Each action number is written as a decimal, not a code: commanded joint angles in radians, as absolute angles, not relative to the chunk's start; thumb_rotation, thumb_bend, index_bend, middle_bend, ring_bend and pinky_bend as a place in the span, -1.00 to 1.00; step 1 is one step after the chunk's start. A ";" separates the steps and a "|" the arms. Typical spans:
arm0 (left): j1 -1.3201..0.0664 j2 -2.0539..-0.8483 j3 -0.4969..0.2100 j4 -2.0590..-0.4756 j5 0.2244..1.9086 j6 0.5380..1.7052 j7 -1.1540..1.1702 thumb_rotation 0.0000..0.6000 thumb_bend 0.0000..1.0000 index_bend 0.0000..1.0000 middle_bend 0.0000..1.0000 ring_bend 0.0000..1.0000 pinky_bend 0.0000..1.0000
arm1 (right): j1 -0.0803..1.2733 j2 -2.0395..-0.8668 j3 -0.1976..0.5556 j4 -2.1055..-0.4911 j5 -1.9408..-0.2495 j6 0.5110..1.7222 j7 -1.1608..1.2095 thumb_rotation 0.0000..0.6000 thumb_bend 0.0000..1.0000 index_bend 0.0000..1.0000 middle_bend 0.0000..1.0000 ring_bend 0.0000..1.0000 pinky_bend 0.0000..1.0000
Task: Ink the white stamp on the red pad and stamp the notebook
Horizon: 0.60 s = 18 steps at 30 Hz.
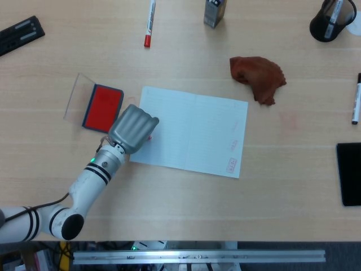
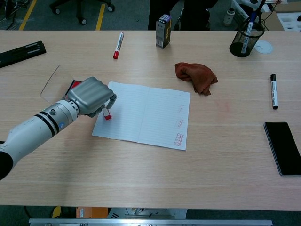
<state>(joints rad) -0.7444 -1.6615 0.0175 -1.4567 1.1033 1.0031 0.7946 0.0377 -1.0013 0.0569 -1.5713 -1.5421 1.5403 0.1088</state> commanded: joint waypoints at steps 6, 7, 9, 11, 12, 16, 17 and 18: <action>-0.732 -1.553 0.001 -1.606 1.156 1.059 0.783 1.00 -0.23 0.24 1.00 1.00 1.00 | 0.042 -1.009 0.058 -1.558 -1.545 1.536 0.122 1.00 -0.63 -0.20 -0.02 -0.17 0.04; -0.729 -1.547 0.005 -1.617 1.161 1.062 0.786 1.00 -0.23 0.24 1.00 1.00 1.00 | 0.043 -1.010 0.058 -1.557 -1.545 1.535 0.123 1.00 -0.63 -0.20 -0.02 -0.17 0.04; -0.723 -1.540 0.018 -1.638 1.173 1.068 0.796 1.00 -0.23 0.24 1.00 1.00 1.00 | 0.045 -1.010 0.059 -1.556 -1.547 1.533 0.124 1.00 -0.63 -0.20 -0.02 -0.17 0.04; -0.718 -1.538 0.032 -1.653 1.185 1.070 0.805 1.00 -0.23 0.24 1.00 1.00 1.00 | 0.047 -1.010 0.059 -1.555 -1.548 1.532 0.125 1.00 -0.63 -0.20 -0.02 -0.17 0.04; -0.715 -1.539 0.037 -1.658 1.190 1.070 0.809 1.00 -0.23 0.24 1.00 1.00 1.00 | 0.047 -1.010 0.059 -1.555 -1.549 1.532 0.126 1.00 -0.63 -0.20 -0.02 -0.17 0.04; -0.706 -1.555 0.056 -1.657 1.201 1.067 0.821 1.00 -0.23 0.24 1.00 1.00 1.00 | 0.045 -1.010 0.058 -1.555 -1.550 1.535 0.126 1.00 -0.63 -0.20 -0.02 -0.17 0.04; -0.704 -1.562 0.059 -1.653 1.203 1.065 0.822 1.00 -0.23 0.24 1.00 1.00 1.00 | 0.044 -1.009 0.057 -1.555 -1.550 1.536 0.127 1.00 -0.63 -0.20 -0.02 -0.17 0.04; -0.702 -1.568 0.061 -1.649 1.203 1.063 0.823 1.00 -0.23 0.24 1.00 1.00 1.00 | 0.043 -1.009 0.057 -1.555 -1.550 1.536 0.126 1.00 -0.63 -0.20 -0.02 -0.17 0.04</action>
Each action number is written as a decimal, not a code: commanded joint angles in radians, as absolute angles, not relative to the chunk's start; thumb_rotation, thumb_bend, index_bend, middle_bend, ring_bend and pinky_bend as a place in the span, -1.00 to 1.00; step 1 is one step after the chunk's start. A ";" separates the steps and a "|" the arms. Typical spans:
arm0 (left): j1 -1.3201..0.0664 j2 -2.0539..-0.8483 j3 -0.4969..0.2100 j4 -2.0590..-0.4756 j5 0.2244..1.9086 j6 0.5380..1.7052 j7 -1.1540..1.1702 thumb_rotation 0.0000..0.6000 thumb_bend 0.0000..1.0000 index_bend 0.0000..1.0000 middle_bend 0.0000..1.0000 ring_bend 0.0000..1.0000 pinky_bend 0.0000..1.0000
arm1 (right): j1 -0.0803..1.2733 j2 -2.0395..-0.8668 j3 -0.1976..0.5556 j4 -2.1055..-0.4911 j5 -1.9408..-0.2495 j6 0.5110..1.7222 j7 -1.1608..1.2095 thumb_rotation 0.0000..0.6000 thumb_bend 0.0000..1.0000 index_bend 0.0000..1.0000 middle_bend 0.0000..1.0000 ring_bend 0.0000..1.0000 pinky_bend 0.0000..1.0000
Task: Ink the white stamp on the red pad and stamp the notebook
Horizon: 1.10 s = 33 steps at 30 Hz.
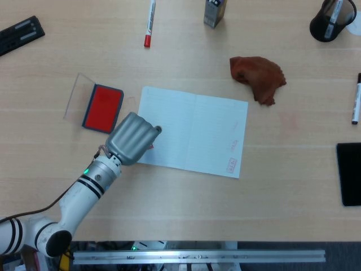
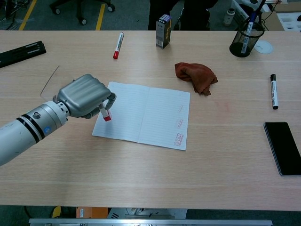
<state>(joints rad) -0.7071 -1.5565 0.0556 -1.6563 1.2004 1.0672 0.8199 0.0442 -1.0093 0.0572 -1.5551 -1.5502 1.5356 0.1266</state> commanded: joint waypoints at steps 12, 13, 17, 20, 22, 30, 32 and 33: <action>-0.672 -1.630 0.084 -1.559 1.224 1.056 0.812 1.00 -0.23 0.24 1.00 1.00 1.00 | 0.035 -1.005 0.052 -1.559 -1.550 1.543 0.121 1.00 -0.63 -0.20 -0.02 -0.17 0.04; -0.669 -1.635 0.084 -1.552 1.227 1.058 0.810 1.00 -0.23 0.24 1.00 1.00 1.00 | 0.035 -1.005 0.052 -1.560 -1.550 1.543 0.120 1.00 -0.63 -0.20 -0.02 -0.17 0.04; -0.659 -1.647 0.083 -1.534 1.232 1.057 0.797 1.00 -0.23 0.24 1.00 1.00 1.00 | 0.036 -1.002 0.054 -1.565 -1.550 1.542 0.115 1.00 -0.63 -0.20 -0.02 -0.17 0.04; -0.654 -1.652 0.084 -1.527 1.238 1.053 0.791 1.00 -0.23 0.24 1.00 1.00 1.00 | 0.037 -1.000 0.055 -1.570 -1.550 1.542 0.112 1.00 -0.63 -0.20 -0.02 -0.17 0.04; -0.651 -1.655 0.084 -1.524 1.240 1.051 0.790 1.00 -0.23 0.24 1.00 1.00 1.00 | 0.037 -0.999 0.055 -1.572 -1.549 1.541 0.110 1.00 -0.63 -0.20 -0.02 -0.17 0.04; -0.640 -1.667 0.083 -1.509 1.245 1.043 0.785 1.00 -0.23 0.24 1.00 1.00 1.00 | 0.034 -0.997 0.055 -1.574 -1.546 1.543 0.110 1.00 -0.63 -0.20 -0.02 -0.17 0.04; -0.637 -1.670 0.083 -1.504 1.244 1.040 0.783 1.00 -0.23 0.24 1.00 1.00 1.00 | 0.034 -0.997 0.055 -1.574 -1.545 1.542 0.110 1.00 -0.63 -0.20 -0.02 -0.17 0.04; -0.636 -1.670 0.083 -1.501 1.244 1.039 0.783 1.00 -0.23 0.24 1.00 1.00 1.00 | 0.033 -0.997 0.055 -1.574 -1.545 1.543 0.110 1.00 -0.63 -0.20 -0.02 -0.17 0.04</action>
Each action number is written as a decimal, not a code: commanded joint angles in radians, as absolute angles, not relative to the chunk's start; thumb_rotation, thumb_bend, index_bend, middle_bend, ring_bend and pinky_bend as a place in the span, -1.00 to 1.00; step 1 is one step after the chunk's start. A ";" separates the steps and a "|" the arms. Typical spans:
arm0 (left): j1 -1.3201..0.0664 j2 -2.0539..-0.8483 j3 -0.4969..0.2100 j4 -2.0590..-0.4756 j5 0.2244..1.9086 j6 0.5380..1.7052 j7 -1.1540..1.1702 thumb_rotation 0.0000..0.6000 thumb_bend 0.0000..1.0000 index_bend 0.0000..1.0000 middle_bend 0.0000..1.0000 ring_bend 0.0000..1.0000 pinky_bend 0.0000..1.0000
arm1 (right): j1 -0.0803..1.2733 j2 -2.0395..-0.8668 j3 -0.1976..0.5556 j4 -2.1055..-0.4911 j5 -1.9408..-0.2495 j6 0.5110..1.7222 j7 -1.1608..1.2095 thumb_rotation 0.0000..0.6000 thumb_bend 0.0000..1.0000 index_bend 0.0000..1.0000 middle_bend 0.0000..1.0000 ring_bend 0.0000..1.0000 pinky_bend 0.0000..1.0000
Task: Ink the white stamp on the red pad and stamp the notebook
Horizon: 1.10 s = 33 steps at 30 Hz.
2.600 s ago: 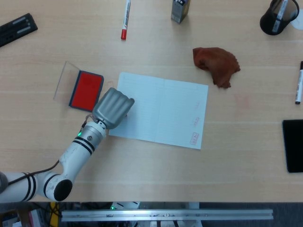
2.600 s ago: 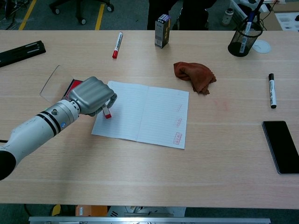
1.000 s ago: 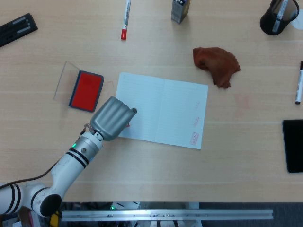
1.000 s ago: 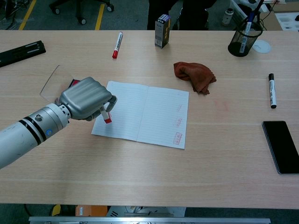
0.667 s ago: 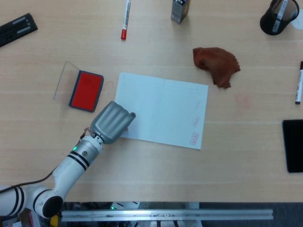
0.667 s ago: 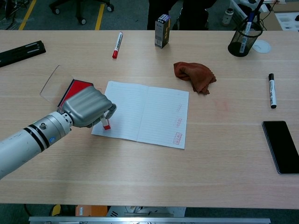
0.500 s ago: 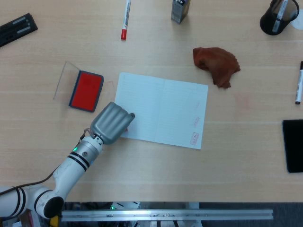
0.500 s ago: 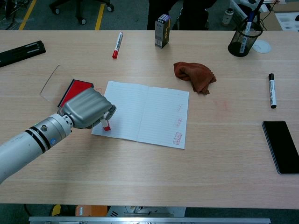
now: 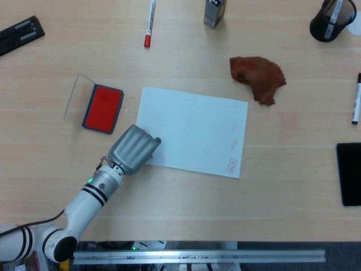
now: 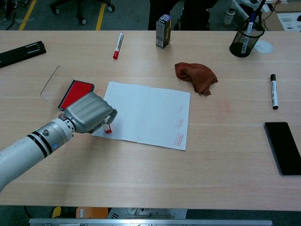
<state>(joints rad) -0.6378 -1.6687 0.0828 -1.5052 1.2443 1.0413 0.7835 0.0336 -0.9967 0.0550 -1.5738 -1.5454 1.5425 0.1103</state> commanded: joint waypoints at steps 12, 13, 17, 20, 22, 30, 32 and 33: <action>-0.625 -1.675 0.080 -1.490 1.249 1.027 0.783 1.00 -0.23 0.24 1.00 1.00 1.00 | 0.029 -0.997 0.053 -1.573 -1.547 1.547 0.111 1.00 -0.63 -0.19 -0.02 -0.17 0.04; -0.624 -1.675 0.080 -1.491 1.249 1.026 0.783 1.00 -0.23 0.24 1.00 1.00 1.00 | 0.029 -0.997 0.054 -1.574 -1.547 1.548 0.111 1.00 -0.63 -0.19 -0.02 -0.17 0.04; -0.624 -1.670 0.075 -1.496 1.251 1.025 0.789 1.00 -0.23 0.24 1.00 1.00 1.00 | 0.031 -0.995 0.057 -1.576 -1.546 1.547 0.112 1.00 -0.63 -0.19 -0.02 -0.17 0.04; -0.627 -1.656 0.065 -1.515 1.259 1.033 0.790 1.00 -0.23 0.24 1.00 1.00 1.00 | 0.031 -0.995 0.059 -1.577 -1.545 1.550 0.113 1.00 -0.63 -0.19 -0.02 -0.17 0.04; -0.633 -1.636 0.049 -1.544 1.260 1.035 0.785 1.00 -0.23 0.24 1.00 1.00 1.00 | 0.029 -0.996 0.059 -1.576 -1.545 1.552 0.114 1.00 -0.63 -0.19 -0.02 -0.17 0.04; -0.676 -1.545 -0.034 -1.643 1.238 1.026 0.772 1.00 -0.23 0.24 1.00 1.00 1.00 | 0.024 -1.003 0.057 -1.574 -1.548 1.560 0.118 1.00 -0.63 -0.19 -0.02 -0.17 0.04; -0.689 -1.537 -0.053 -1.641 1.224 1.016 0.766 1.00 -0.23 0.24 1.00 1.00 1.00 | 0.025 -1.005 0.058 -1.574 -1.549 1.560 0.117 1.00 -0.63 -0.19 -0.02 -0.17 0.04; -0.695 -1.536 -0.060 -1.636 1.217 1.010 0.762 1.00 -0.23 0.24 1.00 1.00 1.00 | 0.025 -1.005 0.058 -1.575 -1.549 1.560 0.117 1.00 -0.63 -0.19 -0.02 -0.17 0.04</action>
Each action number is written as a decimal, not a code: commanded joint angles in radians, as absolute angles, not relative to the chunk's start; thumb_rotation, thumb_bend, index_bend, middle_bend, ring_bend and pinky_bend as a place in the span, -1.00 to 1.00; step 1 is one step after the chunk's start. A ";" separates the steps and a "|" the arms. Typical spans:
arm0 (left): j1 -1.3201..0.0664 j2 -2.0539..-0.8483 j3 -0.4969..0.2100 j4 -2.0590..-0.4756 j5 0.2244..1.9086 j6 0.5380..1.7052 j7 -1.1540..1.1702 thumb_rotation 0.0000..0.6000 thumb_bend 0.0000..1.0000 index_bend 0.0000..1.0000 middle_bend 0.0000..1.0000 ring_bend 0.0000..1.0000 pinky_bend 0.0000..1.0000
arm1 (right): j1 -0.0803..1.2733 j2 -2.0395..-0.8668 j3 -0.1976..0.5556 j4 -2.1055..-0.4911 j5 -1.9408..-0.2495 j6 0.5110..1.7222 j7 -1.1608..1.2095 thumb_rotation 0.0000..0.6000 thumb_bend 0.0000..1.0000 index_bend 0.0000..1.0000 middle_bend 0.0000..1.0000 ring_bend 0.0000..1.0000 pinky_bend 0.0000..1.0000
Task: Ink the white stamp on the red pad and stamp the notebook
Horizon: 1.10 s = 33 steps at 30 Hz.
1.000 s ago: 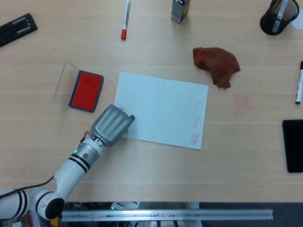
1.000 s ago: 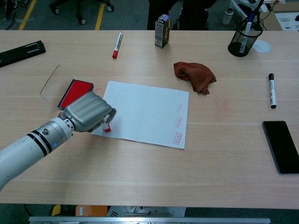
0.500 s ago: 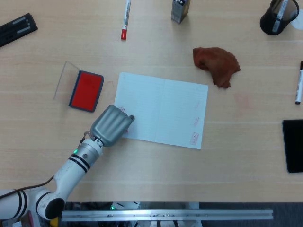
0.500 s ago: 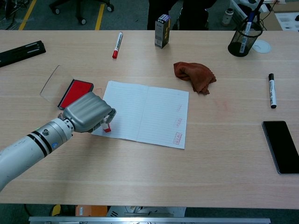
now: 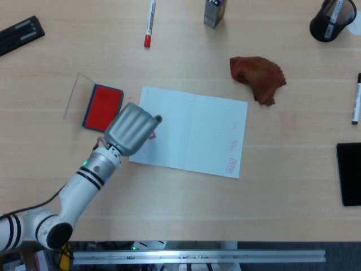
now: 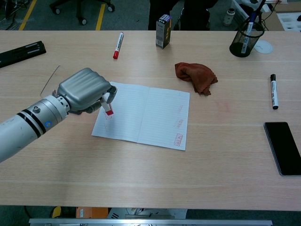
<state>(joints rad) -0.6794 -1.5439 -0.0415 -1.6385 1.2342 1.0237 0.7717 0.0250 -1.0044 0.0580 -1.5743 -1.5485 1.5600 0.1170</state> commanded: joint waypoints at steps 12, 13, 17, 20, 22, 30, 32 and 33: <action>-0.738 -1.625 -0.077 -1.449 1.182 0.970 0.732 1.00 -0.23 0.25 1.00 1.00 1.00 | 0.026 -1.003 0.059 -1.583 -1.545 1.554 0.105 1.00 -0.63 -0.19 -0.02 -0.17 0.04; -0.740 -1.635 -0.074 -1.433 1.180 0.967 0.729 1.00 -0.23 0.25 1.00 1.00 1.00 | 0.026 -1.002 0.059 -1.584 -1.544 1.554 0.103 1.00 -0.63 -0.19 -0.02 -0.17 0.04; -0.745 -1.667 -0.067 -1.387 1.177 0.957 0.727 1.00 -0.23 0.25 1.00 1.00 1.00 | 0.027 -1.001 0.060 -1.588 -1.542 1.551 0.098 1.00 -0.63 -0.19 -0.02 -0.17 0.04; -0.751 -1.688 -0.064 -1.361 1.171 0.948 0.728 1.00 -0.23 0.25 1.00 1.00 1.00 | 0.025 -1.001 0.059 -1.590 -1.540 1.551 0.095 1.00 -0.63 -0.19 -0.02 -0.17 0.04; -0.754 -1.701 -0.063 -1.344 1.170 0.946 0.730 1.00 -0.23 0.25 1.00 1.00 1.00 | 0.025 -1.000 0.059 -1.591 -1.539 1.551 0.093 1.00 -0.63 -0.19 -0.02 -0.17 0.04; -0.762 -1.741 -0.063 -1.284 1.158 0.938 0.740 1.00 -0.23 0.25 1.00 1.00 1.00 | 0.021 -0.997 0.058 -1.593 -1.536 1.553 0.089 1.00 -0.63 -0.19 -0.02 -0.17 0.04; -0.763 -1.749 -0.060 -1.270 1.157 0.937 0.742 1.00 -0.23 0.25 1.00 1.00 1.00 | 0.019 -0.996 0.058 -1.594 -1.536 1.554 0.089 1.00 -0.63 -0.19 -0.02 -0.17 0.04; -0.762 -1.752 -0.059 -1.267 1.156 0.936 0.741 1.00 -0.23 0.25 1.00 1.00 1.00 | 0.019 -0.995 0.058 -1.594 -1.536 1.555 0.089 1.00 -0.63 -0.19 -0.02 -0.17 0.04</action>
<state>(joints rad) -0.7620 -1.7495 -0.0602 -1.2690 1.1574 0.9373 0.7408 0.0183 -0.9955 0.0578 -1.5938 -1.5356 1.5550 0.0886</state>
